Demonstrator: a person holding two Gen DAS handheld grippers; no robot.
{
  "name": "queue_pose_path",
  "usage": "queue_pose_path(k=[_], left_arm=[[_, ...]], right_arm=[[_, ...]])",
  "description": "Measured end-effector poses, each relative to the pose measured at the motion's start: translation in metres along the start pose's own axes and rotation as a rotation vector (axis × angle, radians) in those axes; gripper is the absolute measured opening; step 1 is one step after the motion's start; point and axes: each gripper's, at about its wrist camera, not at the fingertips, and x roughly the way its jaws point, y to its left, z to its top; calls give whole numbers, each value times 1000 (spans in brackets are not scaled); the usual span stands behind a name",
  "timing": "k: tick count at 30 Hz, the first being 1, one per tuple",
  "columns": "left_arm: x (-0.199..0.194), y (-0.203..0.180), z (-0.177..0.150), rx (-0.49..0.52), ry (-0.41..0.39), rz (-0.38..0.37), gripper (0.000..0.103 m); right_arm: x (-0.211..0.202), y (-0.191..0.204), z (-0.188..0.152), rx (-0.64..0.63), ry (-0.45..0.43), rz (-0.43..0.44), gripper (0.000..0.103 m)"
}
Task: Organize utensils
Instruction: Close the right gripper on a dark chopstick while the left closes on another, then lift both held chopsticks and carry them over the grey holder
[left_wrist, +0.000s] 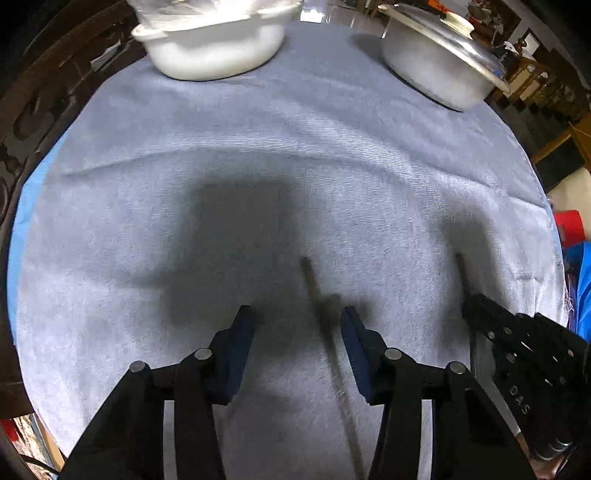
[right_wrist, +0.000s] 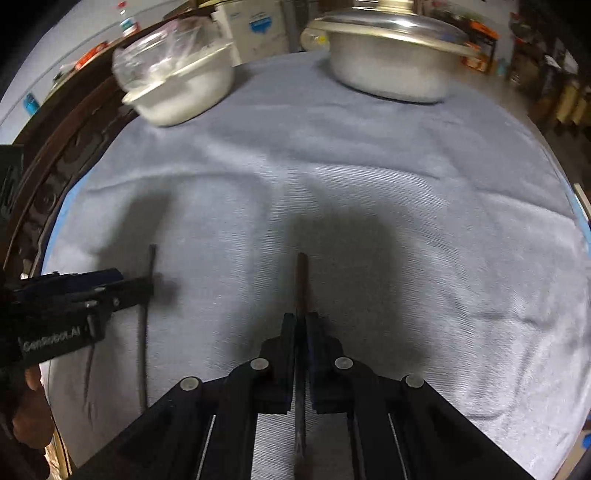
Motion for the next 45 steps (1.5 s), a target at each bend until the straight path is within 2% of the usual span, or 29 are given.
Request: queue_pose_path(k=[2, 6, 10, 16, 22, 28, 33, 35, 40, 45], left_arm=[[1, -5, 1, -6, -11, 30, 43], [4, -19, -2, 47, -40, 82, 35], [4, -24, -5, 83, -55, 52, 10], [2, -30, -19, 174, -84, -19, 5], [-3, -25, -22, 179, -81, -72, 5], [-4, -31, -30, 202, -96, -44, 5], [-5, -27, -30, 224, -124, -25, 5], [-3, -31, -30, 213, -141, -23, 5], [-11, -14, -37, 152, -176, -49, 5], [-48, 18, -56, 80, -270, -59, 5]], right_arm=[[0, -6, -2, 20, 6, -2, 7], [-2, -12, -3, 53, 42, -13, 7], [1, -17, 9, 97, 75, -16, 9], [5, -13, 17, 112, 84, -51, 9], [4, -14, 14, 90, 58, -43, 8], [-7, -27, -4, 122, 58, -45, 7], [-24, -53, -28, 191, 48, -28, 6], [-33, -63, -38, 222, 21, -10, 6], [-67, -84, -64, 284, -82, 32, 6], [-111, -94, -90, 299, -211, 44, 6]])
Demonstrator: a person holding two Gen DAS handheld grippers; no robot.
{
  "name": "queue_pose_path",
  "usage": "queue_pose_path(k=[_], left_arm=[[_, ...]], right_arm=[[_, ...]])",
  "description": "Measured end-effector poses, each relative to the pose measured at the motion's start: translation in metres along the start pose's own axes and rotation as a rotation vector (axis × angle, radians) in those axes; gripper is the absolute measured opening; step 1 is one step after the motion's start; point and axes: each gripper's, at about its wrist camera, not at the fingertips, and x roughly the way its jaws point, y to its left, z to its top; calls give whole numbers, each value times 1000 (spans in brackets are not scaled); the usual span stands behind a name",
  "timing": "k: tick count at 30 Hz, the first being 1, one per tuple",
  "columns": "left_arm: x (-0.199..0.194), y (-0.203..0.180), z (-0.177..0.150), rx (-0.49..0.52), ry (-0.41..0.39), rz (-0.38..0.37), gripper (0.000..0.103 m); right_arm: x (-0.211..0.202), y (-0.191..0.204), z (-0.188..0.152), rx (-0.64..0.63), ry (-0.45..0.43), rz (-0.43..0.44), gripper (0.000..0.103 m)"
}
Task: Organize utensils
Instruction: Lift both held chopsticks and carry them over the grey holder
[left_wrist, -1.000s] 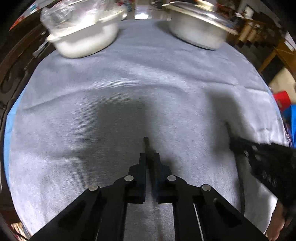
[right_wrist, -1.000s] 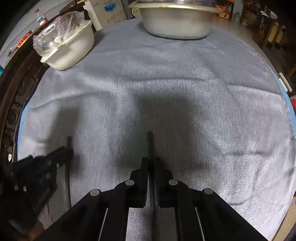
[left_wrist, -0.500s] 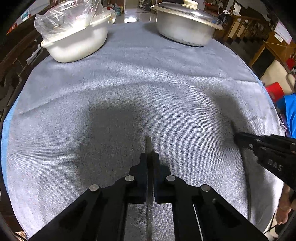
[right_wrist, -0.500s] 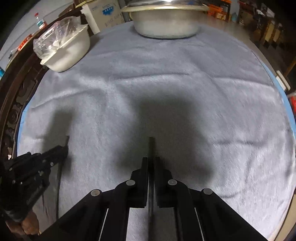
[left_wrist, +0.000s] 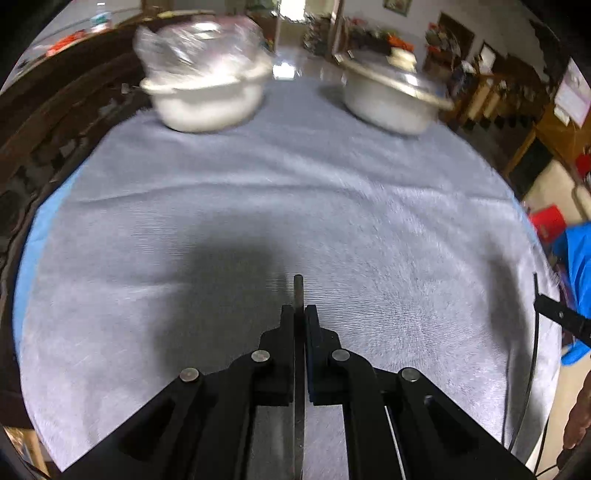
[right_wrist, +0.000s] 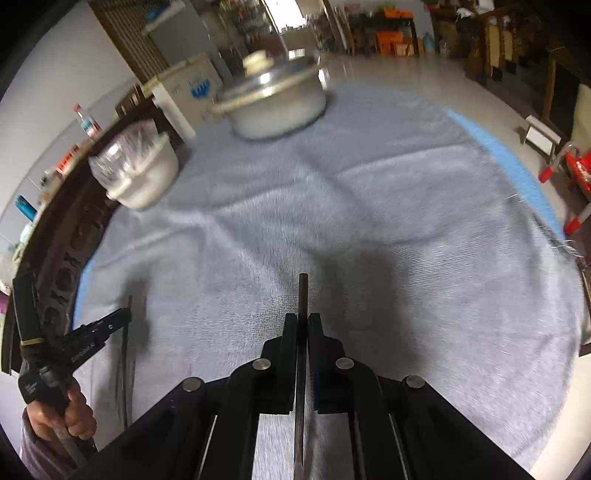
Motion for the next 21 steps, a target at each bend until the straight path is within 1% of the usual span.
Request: queue_pose_path(k=[2, 7, 10, 13, 16, 19, 21], left_arm=[[-19, 9, -5, -18, -43, 11, 5], [-79, 37, -24, -101, -174, 8, 5], [-106, 41, -35, -123, -240, 5, 5], [-143, 37, -54, -112, -333, 21, 5], [-167, 26, -66, -82, -408, 48, 5], [-191, 19, -77, -56, -455, 71, 5], [-206, 14, -84, -45, -481, 70, 5]], right_arm=[[-19, -2, -5, 10, -48, -2, 6], [-57, 1, -21, 28, -165, 2, 6], [-83, 3, -34, 43, -240, 5, 6], [-111, 6, -49, 46, -316, -7, 6], [-131, 11, -63, 49, -377, -6, 6], [-142, 16, -76, 57, -414, -12, 6], [-152, 20, -85, 61, -440, -17, 6]])
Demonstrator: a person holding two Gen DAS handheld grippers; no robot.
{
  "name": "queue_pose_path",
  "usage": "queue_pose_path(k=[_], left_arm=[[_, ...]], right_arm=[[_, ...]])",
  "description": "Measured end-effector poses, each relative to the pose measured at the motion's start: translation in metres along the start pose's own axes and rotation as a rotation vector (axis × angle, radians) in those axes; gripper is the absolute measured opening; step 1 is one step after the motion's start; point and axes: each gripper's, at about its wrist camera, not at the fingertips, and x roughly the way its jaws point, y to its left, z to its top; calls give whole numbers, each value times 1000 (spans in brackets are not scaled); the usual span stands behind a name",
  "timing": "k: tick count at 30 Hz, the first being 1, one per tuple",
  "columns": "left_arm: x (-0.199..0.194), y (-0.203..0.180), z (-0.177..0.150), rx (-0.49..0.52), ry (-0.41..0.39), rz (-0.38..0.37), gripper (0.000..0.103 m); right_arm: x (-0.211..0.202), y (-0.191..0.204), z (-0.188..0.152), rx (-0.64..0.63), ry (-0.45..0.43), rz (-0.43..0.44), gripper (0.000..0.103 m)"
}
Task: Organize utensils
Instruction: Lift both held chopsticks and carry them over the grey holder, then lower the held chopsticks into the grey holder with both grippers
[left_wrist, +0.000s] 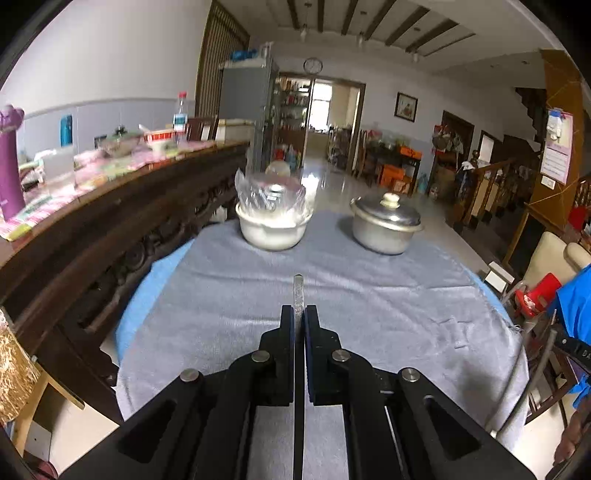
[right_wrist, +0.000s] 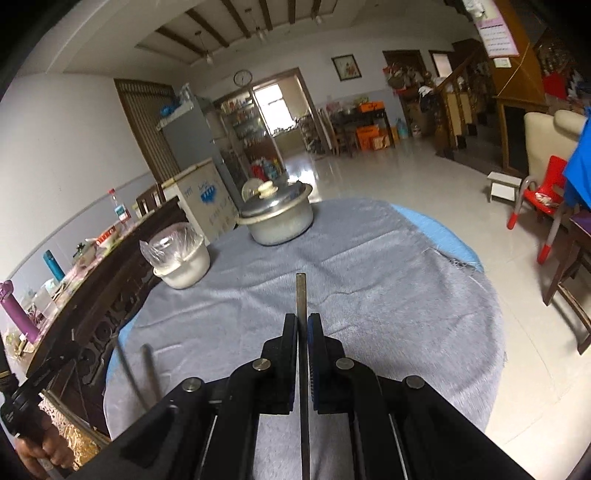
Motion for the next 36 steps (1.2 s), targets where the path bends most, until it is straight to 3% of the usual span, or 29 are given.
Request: queue_pose_path(k=[5, 23, 36], left_arm=[[-34, -14, 2, 39, -69, 3, 5], [-111, -34, 9, 44, -173, -57, 5], [-127, -43, 16, 29, -194, -118, 5]], right_arm=[[-23, 4, -6, 15, -37, 18, 6], [-97, 34, -6, 1, -127, 76, 6], [-121, 54, 0, -12, -180, 126, 6]])
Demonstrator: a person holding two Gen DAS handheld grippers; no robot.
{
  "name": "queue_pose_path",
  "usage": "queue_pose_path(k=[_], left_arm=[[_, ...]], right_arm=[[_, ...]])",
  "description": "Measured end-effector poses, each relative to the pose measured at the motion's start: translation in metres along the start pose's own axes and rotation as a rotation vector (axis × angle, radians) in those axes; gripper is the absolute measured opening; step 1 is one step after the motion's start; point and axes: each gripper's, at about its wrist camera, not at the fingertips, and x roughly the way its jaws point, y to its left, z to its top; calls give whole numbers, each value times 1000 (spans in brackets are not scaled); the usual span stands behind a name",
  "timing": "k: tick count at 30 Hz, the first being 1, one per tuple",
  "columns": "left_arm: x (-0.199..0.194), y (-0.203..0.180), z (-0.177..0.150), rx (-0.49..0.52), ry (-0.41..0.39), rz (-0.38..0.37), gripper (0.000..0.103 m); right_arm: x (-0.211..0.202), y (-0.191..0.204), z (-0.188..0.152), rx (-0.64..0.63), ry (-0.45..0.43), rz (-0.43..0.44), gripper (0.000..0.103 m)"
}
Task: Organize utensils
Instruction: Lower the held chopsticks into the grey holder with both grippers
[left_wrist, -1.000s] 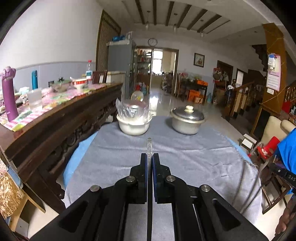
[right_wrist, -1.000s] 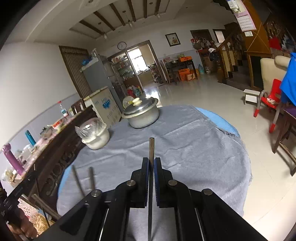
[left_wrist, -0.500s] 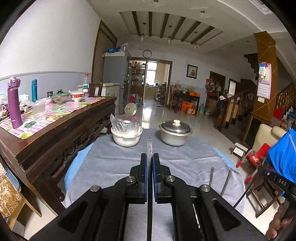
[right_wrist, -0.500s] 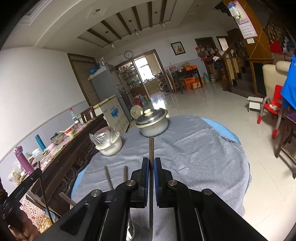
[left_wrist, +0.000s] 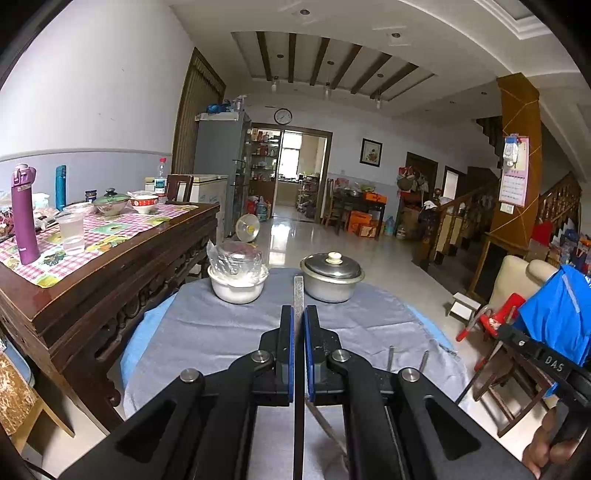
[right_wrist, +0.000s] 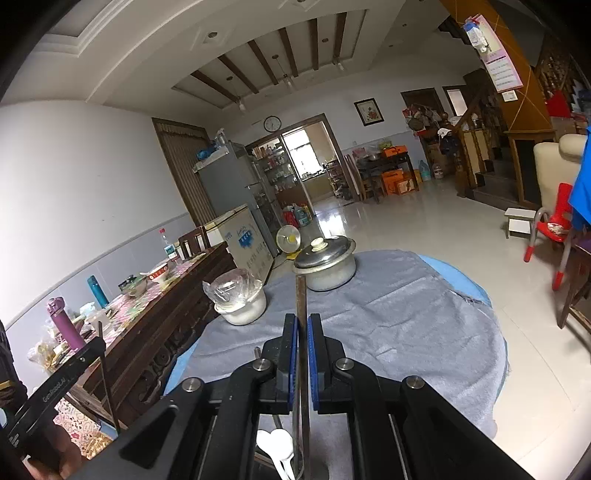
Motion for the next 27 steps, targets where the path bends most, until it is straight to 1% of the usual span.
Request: queue_pose_path(k=[5, 15, 20, 22, 24, 27], left_arm=[[-7, -4, 3, -19, -3, -29, 5], [-19, -13, 17, -60, -38, -99, 5], [-27, -22, 26, -76, -115, -127, 5], [-28, -27, 28, -84, -171, -146, 5], [-24, -33, 27, -86, -208, -137, 5], [-14, -41, 24, -94, -229, -135, 5]], right_arm=[[-5, 1, 2, -2, -22, 1, 6], [-16, -4, 9, 10, -72, 3, 6], [-22, 1, 13, -10, -117, -5, 6], [-22, 2, 14, -8, -124, 2, 6], [-20, 3, 13, -6, -123, 9, 6], [-15, 2, 9, 2, -116, 22, 6]])
